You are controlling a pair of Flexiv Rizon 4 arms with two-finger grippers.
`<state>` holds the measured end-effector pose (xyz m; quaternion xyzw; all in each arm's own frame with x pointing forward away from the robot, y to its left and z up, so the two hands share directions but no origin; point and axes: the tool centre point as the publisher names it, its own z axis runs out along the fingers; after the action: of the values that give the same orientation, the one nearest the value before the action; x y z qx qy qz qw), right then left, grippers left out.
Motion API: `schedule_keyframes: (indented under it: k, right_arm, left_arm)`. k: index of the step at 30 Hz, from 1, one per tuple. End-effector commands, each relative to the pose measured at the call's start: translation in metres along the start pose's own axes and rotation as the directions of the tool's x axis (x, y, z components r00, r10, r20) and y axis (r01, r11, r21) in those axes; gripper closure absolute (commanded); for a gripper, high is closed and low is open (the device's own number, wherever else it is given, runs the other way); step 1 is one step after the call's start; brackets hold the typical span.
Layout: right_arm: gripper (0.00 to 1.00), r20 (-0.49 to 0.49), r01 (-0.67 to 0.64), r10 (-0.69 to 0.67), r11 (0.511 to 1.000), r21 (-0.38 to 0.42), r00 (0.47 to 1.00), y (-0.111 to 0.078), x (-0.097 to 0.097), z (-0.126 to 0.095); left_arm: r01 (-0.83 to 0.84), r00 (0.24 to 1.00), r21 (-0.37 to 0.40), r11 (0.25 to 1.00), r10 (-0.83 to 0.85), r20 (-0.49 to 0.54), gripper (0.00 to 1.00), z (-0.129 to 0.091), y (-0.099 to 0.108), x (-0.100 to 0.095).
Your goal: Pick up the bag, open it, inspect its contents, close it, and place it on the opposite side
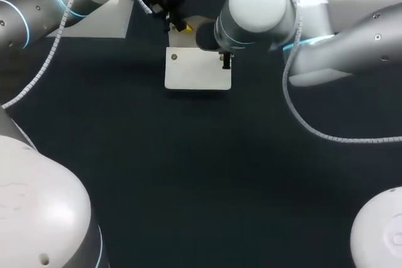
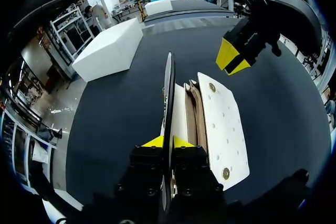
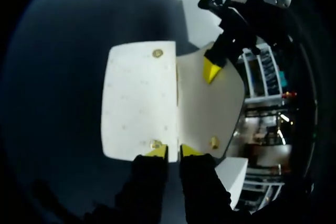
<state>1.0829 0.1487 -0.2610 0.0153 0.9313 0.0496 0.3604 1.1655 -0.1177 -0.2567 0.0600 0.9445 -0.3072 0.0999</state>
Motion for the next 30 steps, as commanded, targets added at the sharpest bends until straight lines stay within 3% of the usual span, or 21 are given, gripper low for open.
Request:
schedule_keyframes:
  k: [1,10,17,30]
  right_arm:
    - [1.0,-0.018,-0.005,0.006,1.0,0.024,1.0,0.007,-0.01,0.001]
    - [1.0,-0.011,-0.022,0.022,0.999,0.044,1.0,0.027,-0.027,-0.005]
    - [1.0,0.015,-0.015,0.014,0.999,0.048,1.0,0.042,-0.028,0.002]
    - [1.0,0.038,-0.016,0.015,0.999,0.03,0.999,0.035,-0.034,0.028]
  left_arm:
    - [-0.001,1.0,0.0,1.0,0.001,-0.001,1.0,-0.005,-0.001,0.001]
    - [-0.001,1.0,0.0,1.0,0.001,-0.001,1.0,-0.005,-0.001,0.001]
    - [0.036,0.999,0.025,0.999,-0.036,-0.014,1.0,-0.012,0.001,-0.004]
    - [0.029,0.999,0.002,1.0,-0.029,-0.027,1.0,-0.029,-0.009,0.002]
